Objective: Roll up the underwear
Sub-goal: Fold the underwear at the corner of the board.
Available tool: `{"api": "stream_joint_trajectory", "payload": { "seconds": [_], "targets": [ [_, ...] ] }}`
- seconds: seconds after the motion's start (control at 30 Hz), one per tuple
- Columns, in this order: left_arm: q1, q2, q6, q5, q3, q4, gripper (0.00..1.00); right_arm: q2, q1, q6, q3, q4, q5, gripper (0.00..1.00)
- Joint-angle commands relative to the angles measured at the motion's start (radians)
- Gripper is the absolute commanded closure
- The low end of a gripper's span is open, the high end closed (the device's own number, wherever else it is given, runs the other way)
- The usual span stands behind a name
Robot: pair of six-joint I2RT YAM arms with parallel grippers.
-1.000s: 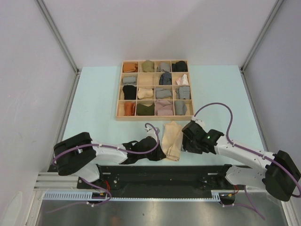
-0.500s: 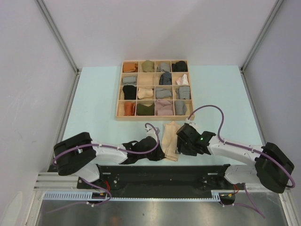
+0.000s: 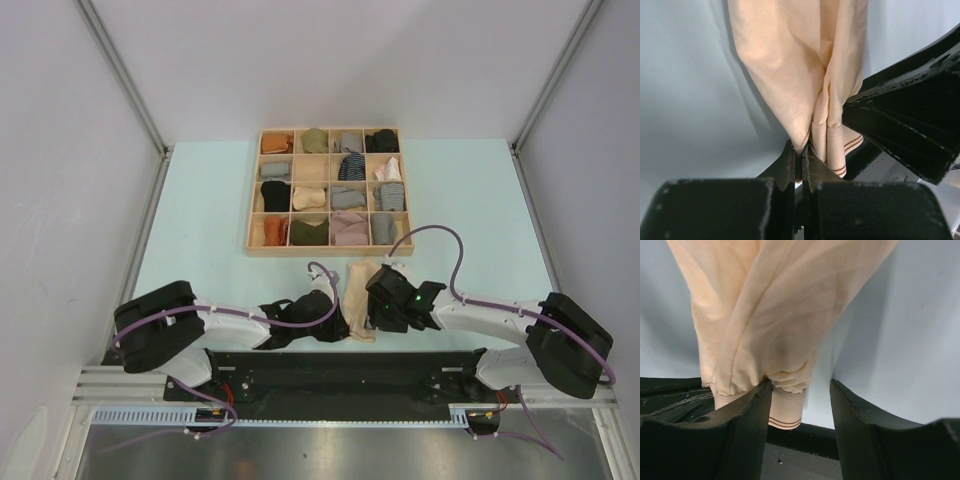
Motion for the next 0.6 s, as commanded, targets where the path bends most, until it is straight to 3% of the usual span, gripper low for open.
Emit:
{"api": "stream_joint_trajectory", "payload": {
  "seconds": [0.0,0.23,0.4,0.5,0.57],
  "targets": [
    [-0.01,-0.001,0.02,-0.007,-0.02,-0.017,1.0,0.038,0.027,0.024,-0.001,0.036,-0.028,0.48],
    [-0.01,-0.003,0.025,-0.015,-0.02,-0.017,1.0,0.098,0.05,0.037,-0.002,0.07,-0.052,0.63],
    [-0.009,-0.038,0.026,-0.043,-0.024,-0.05,1.0,0.119,0.055,0.038,-0.002,0.068,-0.051,0.9],
    [0.004,-0.104,0.023,-0.055,-0.033,-0.095,0.9,0.121,0.054,0.04,-0.002,0.065,-0.045,0.99],
    [0.01,-0.147,0.016,-0.075,-0.053,-0.136,0.78,0.121,0.057,0.04,-0.002,0.064,-0.042,1.0]
  ]
}}
